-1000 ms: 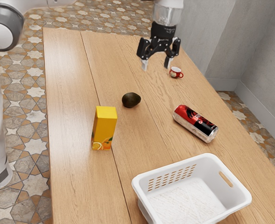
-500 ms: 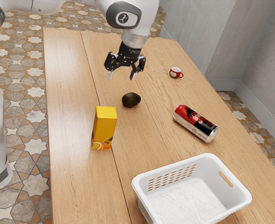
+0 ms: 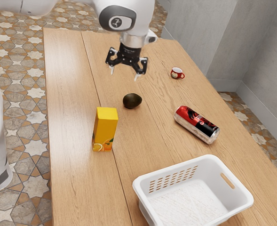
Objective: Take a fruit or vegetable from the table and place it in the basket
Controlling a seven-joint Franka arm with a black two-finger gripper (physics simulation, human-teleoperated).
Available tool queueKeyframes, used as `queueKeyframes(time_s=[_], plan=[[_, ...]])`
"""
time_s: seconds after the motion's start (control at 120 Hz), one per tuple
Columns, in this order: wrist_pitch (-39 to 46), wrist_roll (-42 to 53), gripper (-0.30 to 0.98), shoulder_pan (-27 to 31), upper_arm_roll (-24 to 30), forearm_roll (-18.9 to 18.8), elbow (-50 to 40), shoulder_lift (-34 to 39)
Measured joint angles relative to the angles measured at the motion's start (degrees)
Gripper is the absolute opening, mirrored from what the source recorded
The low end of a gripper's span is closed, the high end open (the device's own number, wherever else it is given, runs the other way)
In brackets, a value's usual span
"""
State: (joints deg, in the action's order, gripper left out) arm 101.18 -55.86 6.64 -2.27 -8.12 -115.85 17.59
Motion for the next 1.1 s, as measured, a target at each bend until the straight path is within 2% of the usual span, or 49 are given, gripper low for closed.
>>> queueKeyframes(time_s=[0.242, 0.483, 0.7, 0.95, 1.1], plan=[[3.6, 21.4, 0.68, 1.9, 0.1, -0.3, -0.8, -4.0], [9.9, 38.5, 0.69, 3.3, -0.3, -0.3, -7.7, -1.5], [12.0, 49.7, 0.69, 7.4, -0.4, -0.4, -6.4, -4.1], [14.7, 59.2, 0.69, 5.6, 0.1, 0.4, -5.3, -7.1], [15.9, 63.3, 0.69, 4.8, 0.1, 2.1, -5.3, -8.4]])
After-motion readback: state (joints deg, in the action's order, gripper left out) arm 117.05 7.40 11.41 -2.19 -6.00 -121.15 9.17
